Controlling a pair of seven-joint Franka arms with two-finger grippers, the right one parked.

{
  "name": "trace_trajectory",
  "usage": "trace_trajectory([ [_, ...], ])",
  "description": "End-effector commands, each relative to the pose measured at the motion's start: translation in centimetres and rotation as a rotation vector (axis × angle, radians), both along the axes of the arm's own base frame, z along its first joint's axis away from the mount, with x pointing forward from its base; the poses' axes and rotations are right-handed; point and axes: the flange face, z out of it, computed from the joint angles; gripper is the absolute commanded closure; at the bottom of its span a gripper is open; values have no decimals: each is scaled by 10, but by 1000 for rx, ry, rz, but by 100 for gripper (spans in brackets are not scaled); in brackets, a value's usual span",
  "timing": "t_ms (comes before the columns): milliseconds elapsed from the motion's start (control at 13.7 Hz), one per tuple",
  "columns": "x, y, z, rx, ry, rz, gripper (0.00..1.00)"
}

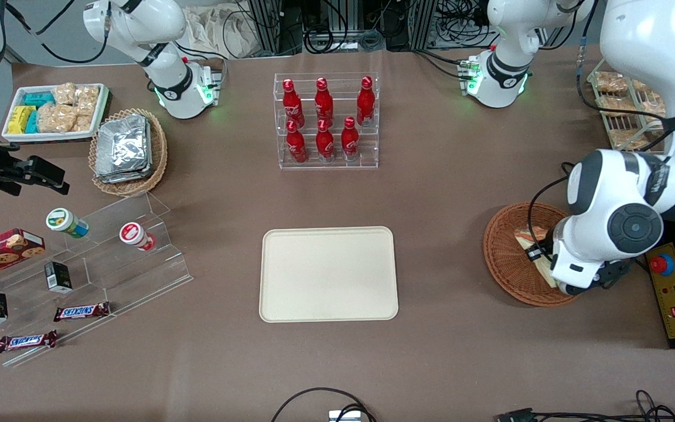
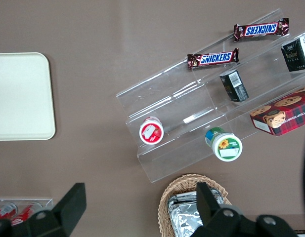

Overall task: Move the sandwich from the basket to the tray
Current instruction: 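Carry the held sandwich with the left gripper over the cream tray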

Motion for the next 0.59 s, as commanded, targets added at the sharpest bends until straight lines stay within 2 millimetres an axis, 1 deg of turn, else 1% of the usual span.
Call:
trace_trajectory([
  [0,3,-48,50,19,0,-140,100],
  [73,-3,-77,58,33,9,-196,100],
  [146,-8,-102,60,46,18,-253,100],
  [220,-13,-126,52,34,33,-304,100],
  [366,-30,-199,24,33,36,-381,100],
  [439,-33,-234,11,27,14,-374,100],
  [512,-34,-254,-6,25,19,-366,100],
])
